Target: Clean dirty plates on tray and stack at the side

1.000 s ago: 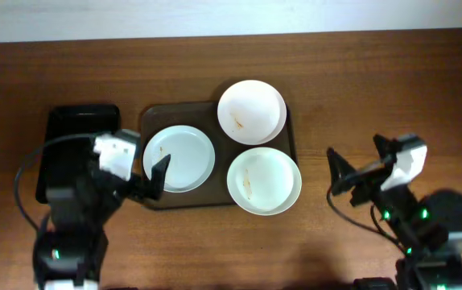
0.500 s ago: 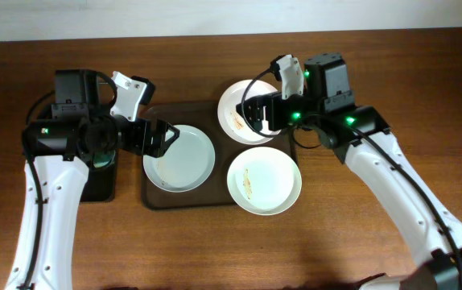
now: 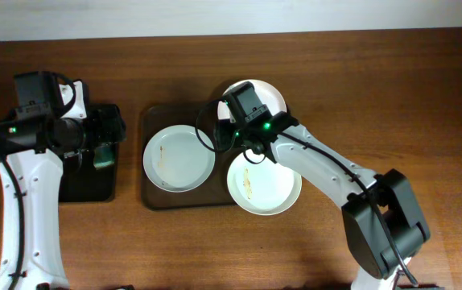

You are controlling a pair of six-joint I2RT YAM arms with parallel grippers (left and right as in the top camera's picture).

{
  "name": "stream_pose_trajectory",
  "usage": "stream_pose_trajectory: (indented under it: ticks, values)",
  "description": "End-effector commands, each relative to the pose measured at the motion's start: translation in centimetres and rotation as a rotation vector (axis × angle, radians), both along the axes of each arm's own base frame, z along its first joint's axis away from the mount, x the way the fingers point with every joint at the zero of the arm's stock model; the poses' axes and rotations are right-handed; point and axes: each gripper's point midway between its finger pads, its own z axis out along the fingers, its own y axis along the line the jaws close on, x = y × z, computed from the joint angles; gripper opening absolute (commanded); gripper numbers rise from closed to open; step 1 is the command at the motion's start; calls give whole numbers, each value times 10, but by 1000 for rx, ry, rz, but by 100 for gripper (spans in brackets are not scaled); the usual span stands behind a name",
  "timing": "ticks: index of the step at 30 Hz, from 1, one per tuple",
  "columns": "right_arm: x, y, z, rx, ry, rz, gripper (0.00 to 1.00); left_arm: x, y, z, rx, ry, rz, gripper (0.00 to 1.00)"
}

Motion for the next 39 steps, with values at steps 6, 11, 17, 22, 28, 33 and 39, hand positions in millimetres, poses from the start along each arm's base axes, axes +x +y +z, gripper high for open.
stream_pose_trajectory:
  ticks: [6,11,17,22,28,33,39]
  values:
    - [-6,34,-57,53,112,-14,40,16,20,-55,48,162,53,99]
    - [-12,39,-79,86,190,-54,26,22,26,-60,72,159,63,99]
    - [-21,44,-87,69,217,-72,4,24,39,-70,133,185,94,99]
    - [-24,42,-89,60,227,-72,4,36,55,-117,176,270,132,57]
    - [-23,42,-89,59,225,-69,4,60,68,-172,231,296,102,68]
    - [-23,42,-88,61,222,-69,4,59,71,-196,243,336,104,28]
    - [-22,42,-88,62,222,-69,4,55,71,-220,243,383,99,1]
